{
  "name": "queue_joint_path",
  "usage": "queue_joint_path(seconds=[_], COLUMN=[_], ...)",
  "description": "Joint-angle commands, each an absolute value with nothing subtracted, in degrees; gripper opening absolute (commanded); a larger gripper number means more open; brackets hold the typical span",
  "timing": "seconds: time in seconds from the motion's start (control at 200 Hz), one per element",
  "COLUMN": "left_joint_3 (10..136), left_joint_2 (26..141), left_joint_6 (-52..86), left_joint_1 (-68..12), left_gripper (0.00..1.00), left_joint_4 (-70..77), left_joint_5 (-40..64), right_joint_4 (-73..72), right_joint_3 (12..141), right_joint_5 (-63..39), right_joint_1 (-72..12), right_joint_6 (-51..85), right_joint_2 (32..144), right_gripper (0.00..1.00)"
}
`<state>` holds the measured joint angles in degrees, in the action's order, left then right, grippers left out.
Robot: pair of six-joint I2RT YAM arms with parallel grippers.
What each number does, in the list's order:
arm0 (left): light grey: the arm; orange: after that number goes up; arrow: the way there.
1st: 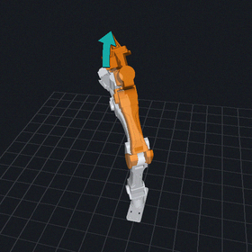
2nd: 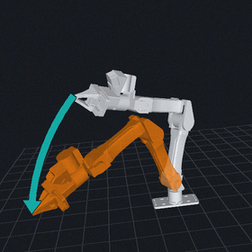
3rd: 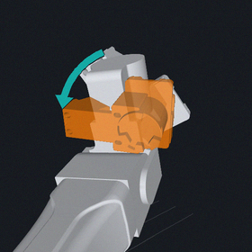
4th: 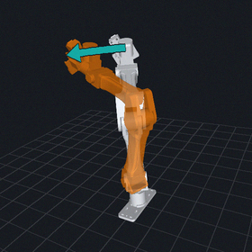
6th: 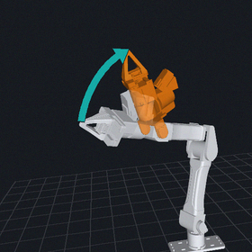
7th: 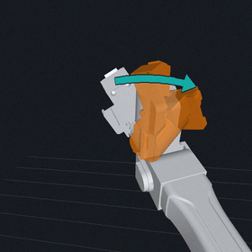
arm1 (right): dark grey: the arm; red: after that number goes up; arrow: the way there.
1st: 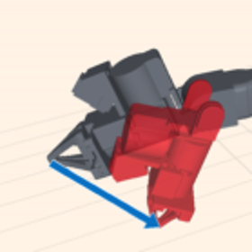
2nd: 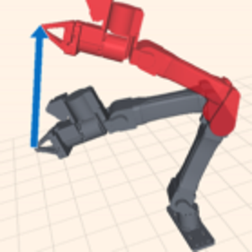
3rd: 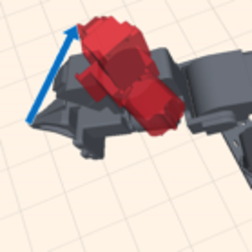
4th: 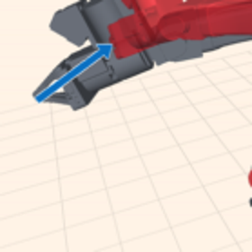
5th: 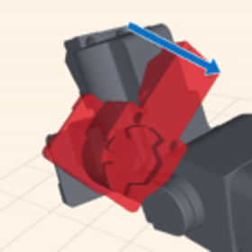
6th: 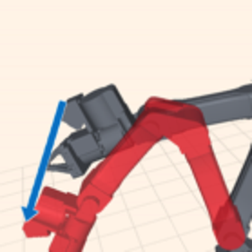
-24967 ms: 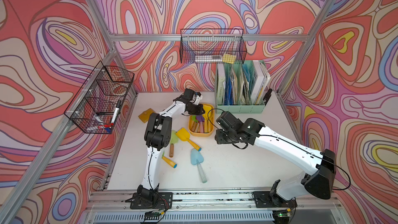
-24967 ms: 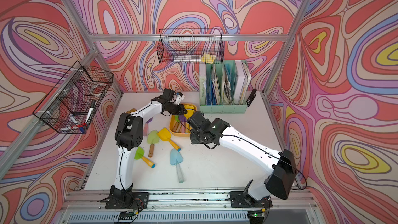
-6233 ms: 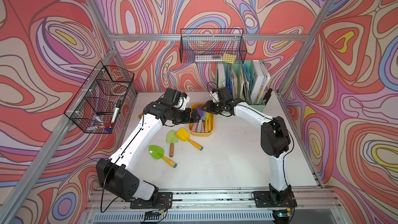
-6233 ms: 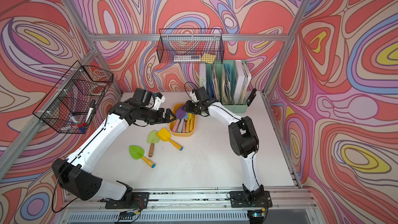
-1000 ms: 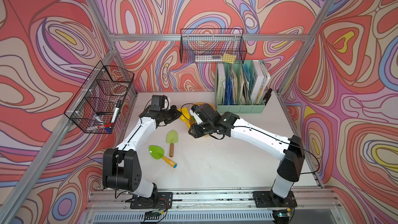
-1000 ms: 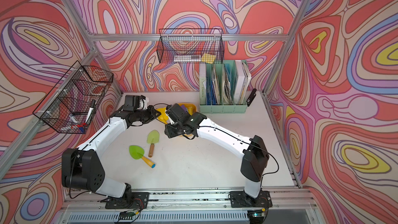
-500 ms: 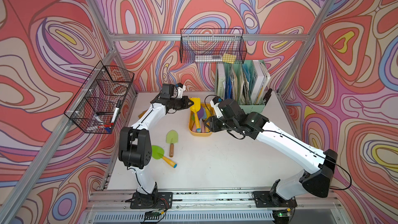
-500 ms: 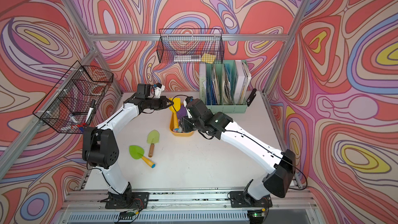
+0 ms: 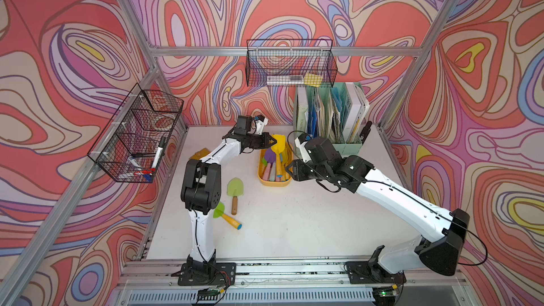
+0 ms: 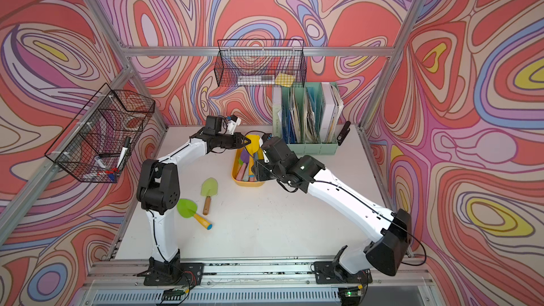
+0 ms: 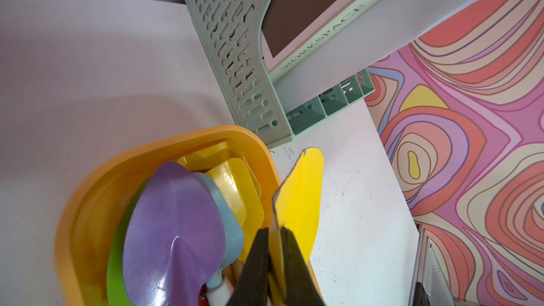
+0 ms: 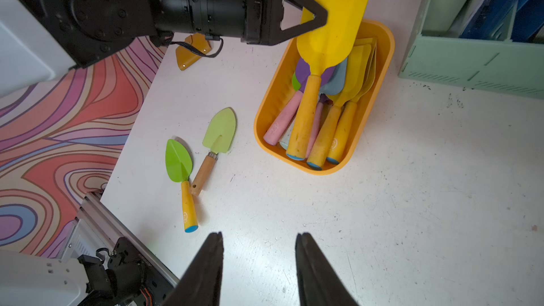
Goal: Put the shovel into the storage box
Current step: Place the shovel in the storage box.
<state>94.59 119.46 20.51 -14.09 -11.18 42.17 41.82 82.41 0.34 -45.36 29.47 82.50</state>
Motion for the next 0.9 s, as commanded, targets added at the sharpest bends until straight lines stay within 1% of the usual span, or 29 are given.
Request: queue_joint_path(seconds=[0.0,0.195,0.441,0.896], left_joint_3=[97.9,101.9,103.5,102.8], left_joint_2=[121.3,124.8,127.1,129.8], left_joint_6=[18.2,15.7,14.2,14.2], left_joint_1=[-14.3,-14.4,-14.5,-15.9], left_gripper=[0.12,0.12,0.12,0.12], left_joint_4=[-10.0,-13.2,-14.5,-14.8], left_joint_5=[41.9,40.7,40.0,40.9], right_joint_4=[42.4,42.4,42.4,41.5], right_joint_3=[81.3,80.5,80.7,80.8], right_joint_5=[1.4,1.4,0.8,-0.4], right_joint_1=[-44.6,-44.0,-43.3,-43.1], right_joint_6=[30.1,30.5,30.7,30.6], right_joint_2=[81.0,81.0,82.2,83.7], right_gripper=[0.42,0.41,0.42,0.41])
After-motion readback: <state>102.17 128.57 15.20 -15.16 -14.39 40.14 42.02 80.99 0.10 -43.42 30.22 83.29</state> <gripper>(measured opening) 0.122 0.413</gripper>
